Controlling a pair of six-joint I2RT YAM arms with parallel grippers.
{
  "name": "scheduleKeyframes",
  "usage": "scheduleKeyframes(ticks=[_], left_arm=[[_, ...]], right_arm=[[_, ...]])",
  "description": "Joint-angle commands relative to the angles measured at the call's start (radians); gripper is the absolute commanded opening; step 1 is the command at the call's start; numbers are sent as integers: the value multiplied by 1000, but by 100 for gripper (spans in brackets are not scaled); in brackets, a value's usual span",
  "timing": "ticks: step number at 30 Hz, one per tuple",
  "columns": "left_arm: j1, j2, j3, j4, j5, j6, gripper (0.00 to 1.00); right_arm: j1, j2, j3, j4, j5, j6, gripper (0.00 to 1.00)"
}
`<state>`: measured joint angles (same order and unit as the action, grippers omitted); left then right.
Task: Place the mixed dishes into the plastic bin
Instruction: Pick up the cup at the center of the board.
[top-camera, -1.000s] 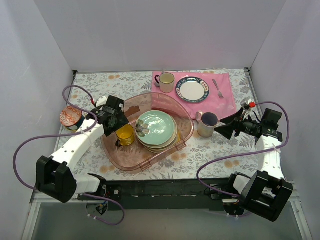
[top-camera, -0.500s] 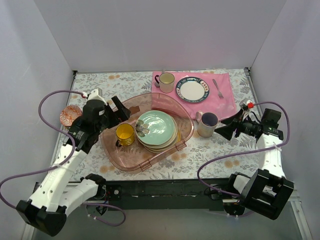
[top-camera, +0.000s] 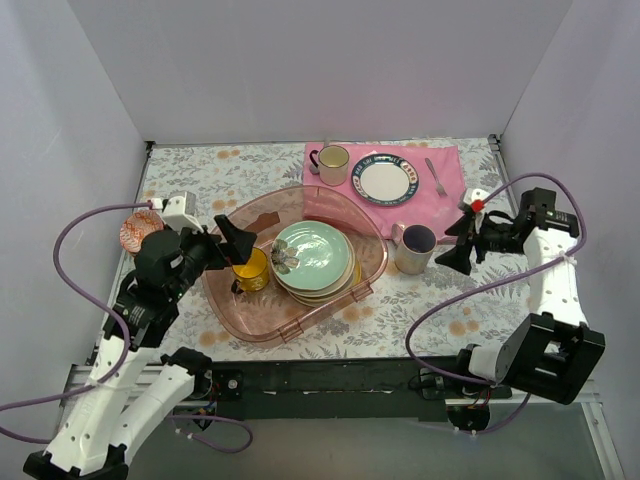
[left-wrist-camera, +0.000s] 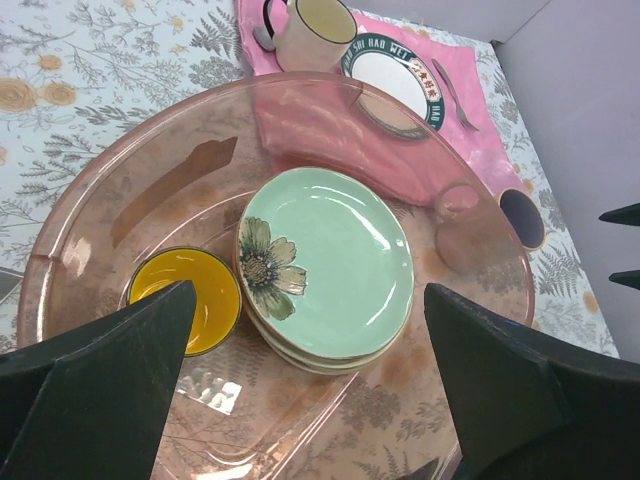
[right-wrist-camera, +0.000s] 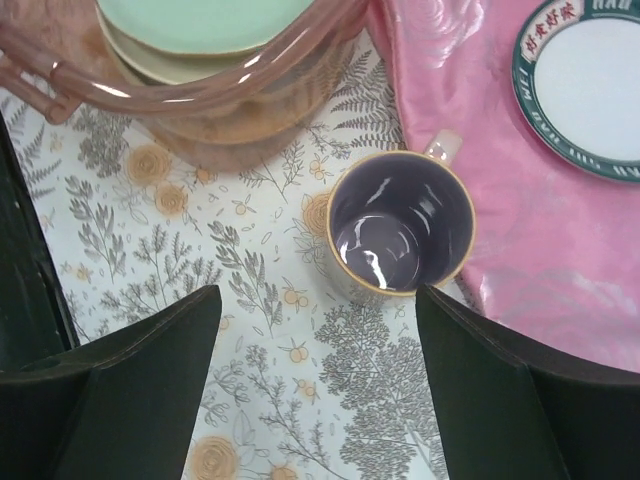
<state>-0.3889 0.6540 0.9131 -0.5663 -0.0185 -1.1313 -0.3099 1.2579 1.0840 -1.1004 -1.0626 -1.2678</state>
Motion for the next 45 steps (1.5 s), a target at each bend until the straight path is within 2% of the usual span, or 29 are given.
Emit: scheduleKeyframes(ticks=[1,5,6,9,18,28,37,45], left_arm=[[4,-111,-52,13,-47,68,98],[2,-198,-123,25,-119,93,98],[4,-232,-143,28,-135,94,98],[4,-302,-198,46,-152,97,98],[4,-406,-281,69,-205,100,98],[2,-442,-303,83,-225,111,98],[2,-452,-306,85,-222,113,98],[4,-471,-309,89,-216,117,98]], right_arm=[[126,-31,63,-21,160,-108,87],[222,-92,41,129,263,-68,93],[244,-103,25,151,269,-79,97],[273,-127,14,163,279,-165,99],[308,-58,1,106,398,-349,97],[380,43,42,143,522,-351,93],[456,139,34,148,596,-326,76],[485,221,21,136,619,-289,48]])
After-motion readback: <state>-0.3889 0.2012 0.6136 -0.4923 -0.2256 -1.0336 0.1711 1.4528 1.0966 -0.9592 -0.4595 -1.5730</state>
